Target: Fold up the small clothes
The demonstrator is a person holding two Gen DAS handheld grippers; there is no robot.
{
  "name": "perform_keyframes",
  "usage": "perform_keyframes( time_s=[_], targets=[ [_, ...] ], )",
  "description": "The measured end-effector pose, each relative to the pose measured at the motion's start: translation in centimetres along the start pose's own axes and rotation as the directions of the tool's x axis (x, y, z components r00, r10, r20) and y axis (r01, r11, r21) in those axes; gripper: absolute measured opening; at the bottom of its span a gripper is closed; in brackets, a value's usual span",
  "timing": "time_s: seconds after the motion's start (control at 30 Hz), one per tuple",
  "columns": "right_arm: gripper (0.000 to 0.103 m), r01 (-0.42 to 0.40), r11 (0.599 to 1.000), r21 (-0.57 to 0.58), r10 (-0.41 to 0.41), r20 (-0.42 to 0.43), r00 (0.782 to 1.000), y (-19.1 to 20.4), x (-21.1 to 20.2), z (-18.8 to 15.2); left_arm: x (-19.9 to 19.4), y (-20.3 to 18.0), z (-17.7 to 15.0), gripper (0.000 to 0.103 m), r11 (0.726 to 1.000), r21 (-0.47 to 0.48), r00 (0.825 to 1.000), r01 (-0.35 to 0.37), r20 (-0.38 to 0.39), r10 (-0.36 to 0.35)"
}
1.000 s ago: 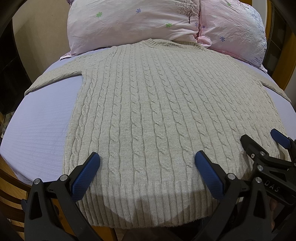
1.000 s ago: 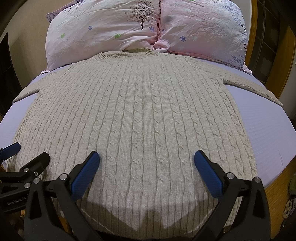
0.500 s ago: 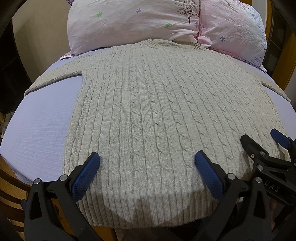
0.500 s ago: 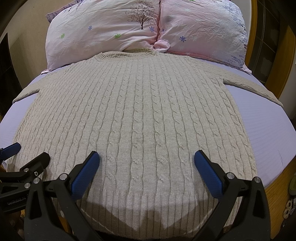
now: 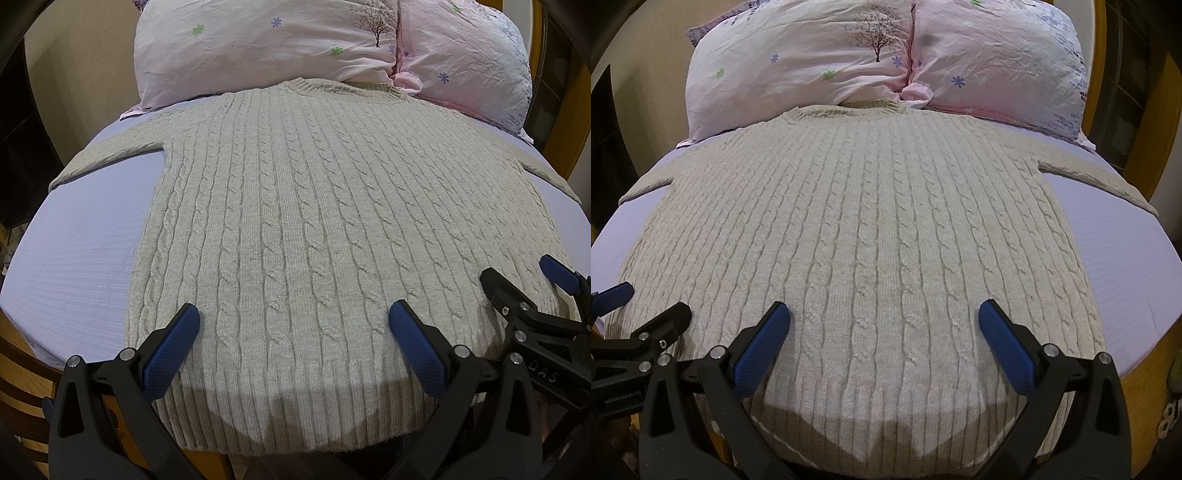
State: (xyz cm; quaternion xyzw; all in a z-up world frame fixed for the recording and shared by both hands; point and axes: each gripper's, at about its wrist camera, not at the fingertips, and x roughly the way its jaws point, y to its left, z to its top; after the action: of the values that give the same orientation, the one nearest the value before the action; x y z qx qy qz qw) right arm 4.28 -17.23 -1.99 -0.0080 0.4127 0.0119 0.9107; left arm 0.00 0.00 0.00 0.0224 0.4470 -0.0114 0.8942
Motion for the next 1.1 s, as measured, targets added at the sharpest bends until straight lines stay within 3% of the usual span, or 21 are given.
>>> perform_keyframes(
  time_s=[0.17,0.23,0.3,0.33,0.37,0.4,0.47,0.57,0.67,0.73,0.77,0.83,0.9,0.93,0.97,1.0,1.03,1.07,1.1],
  targets=[
    [0.101,-0.115,0.993,-0.033,0.116,0.028,0.993,-2.1,-0.4,0.9,-0.4,0.0,-0.5,0.102,1.0,0.016,0.999,0.003,0.054,-0.004],
    [0.101,-0.158,0.984,0.086,0.148,0.11,0.983,-6.7,-1.4,3.0,-0.6,0.1,-0.6,0.102,0.999,0.026,0.998,0.021,0.06,-0.022],
    [0.101,-0.151,0.966,0.212,0.116,0.171,0.978,-11.6,-2.0,4.9,-0.6,0.7,-0.3,0.102,0.998,0.022,0.997,0.056,0.053,-0.057],
    [0.101,-0.135,0.949,0.285,0.084,0.187,0.979,-14.5,-2.0,5.9,-0.7,1.6,0.3,0.102,0.994,0.003,0.992,0.112,0.062,-0.112],
    [0.095,-0.117,0.917,0.382,0.044,0.194,0.98,-18.4,-1.7,7.0,-1.0,2.4,0.7,0.102,0.989,-0.015,0.986,0.15,0.081,-0.148],
    [0.082,-0.101,0.888,0.448,0.016,0.19,0.982,-21.2,-1.3,7.7,-1.2,3.3,1.2,0.102,0.983,-0.036,0.978,0.182,0.111,-0.177],
    [0.067,-0.055,0.806,0.589,-0.036,0.142,0.989,-27.8,0.4,9.3,-1.9,6.1,2.6,0.102,0.966,-0.088,0.952,0.241,0.217,-0.218],
    [0.047,-0.02,0.646,0.763,-0.049,0.067,0.997,-36.1,3.8,10.5,-1.8,9.9,4.5,0.102,0.951,-0.157,0.93,0.267,0.3,-0.212],
    [0.04,-0.005,0.503,0.864,-0.05,0.036,0.998,-41.6,6.5,10.6,-0.5,14.1,6.5,0.102,0.929,-0.258,0.936,0.265,0.3,-0.184],
    [0.037,-0.018,0.432,0.902,-0.026,0.032,0.999,-43.9,8.4,10.6,0.6,16.4,7.3,0.102,0.901,-0.331,0.939,0.281,0.29,-0.187],
    [0.027,-0.028,0.392,0.92,-0.006,0.032,0.999,-45.0,9.7,10.7,1.2,17.7,7.5,0.102,0.88,-0.374,0.939,0.294,0.286,-0.191],
    [0.013,-0.062,0.332,0.941,-0.005,0.068,0.998,-46.4,10.8,10.5,2.2,20.6,7.7,0.102,0.825,-0.469,0.937,0.316,0.289,-0.195],
    [0.007,-0.119,0.251,0.961,0.01,0.121,0.993,-47.8,11.8,10.2,2.7,22.4,7.7,0.102,0.794,-0.531,0.945,0.297,0.282,-0.165],
    [0.008,-0.143,0.228,0.963,0.015,0.144,0.99,-48.5,11.8,10.0,3.1,23.6,7.7,0.102,0.787,-0.558,0.954,0.264,0.27,-0.129],
    [0.007,-0.154,0.228,0.961,0.015,0.154,0.988,-48.7,12.2,10.4,3.3,24.2,7.9,0.102,0.786,-0.571,0.961,0.236,0.259,-0.101],
    [0.007,-0.116,0.27,0.956,-0.006,0.122,0.992,-48.3,12.4,11.6,3.5,25.1,8.3,0.102,0.791,-0.581,0.969,0.19,0.24,-0.057],
    [0.007,-0.038,0.375,0.926,-0.073,0.071,0.995,-46.9,11.9,13.7,3.6,25.9,8.4,0.102,0.793,-0.587,0.973,0.162,0.23,-0.029],
    [0.007,-0.005,0.47,0.883,-0.128,0.074,0.989,-45.8,10.4,14.8,3.7,26.4,8.7,0.102,0.794,-0.592,0.975,0.138,0.22,-0.006],
    [0.007,0.022,0.593,0.805,-0.18,0.106,0.978,-43.2,9.1,17.3,3.9,27.1,9.1,0.102,0.795,-0.595,0.977,0.12,0.214,0.012]
  ],
)
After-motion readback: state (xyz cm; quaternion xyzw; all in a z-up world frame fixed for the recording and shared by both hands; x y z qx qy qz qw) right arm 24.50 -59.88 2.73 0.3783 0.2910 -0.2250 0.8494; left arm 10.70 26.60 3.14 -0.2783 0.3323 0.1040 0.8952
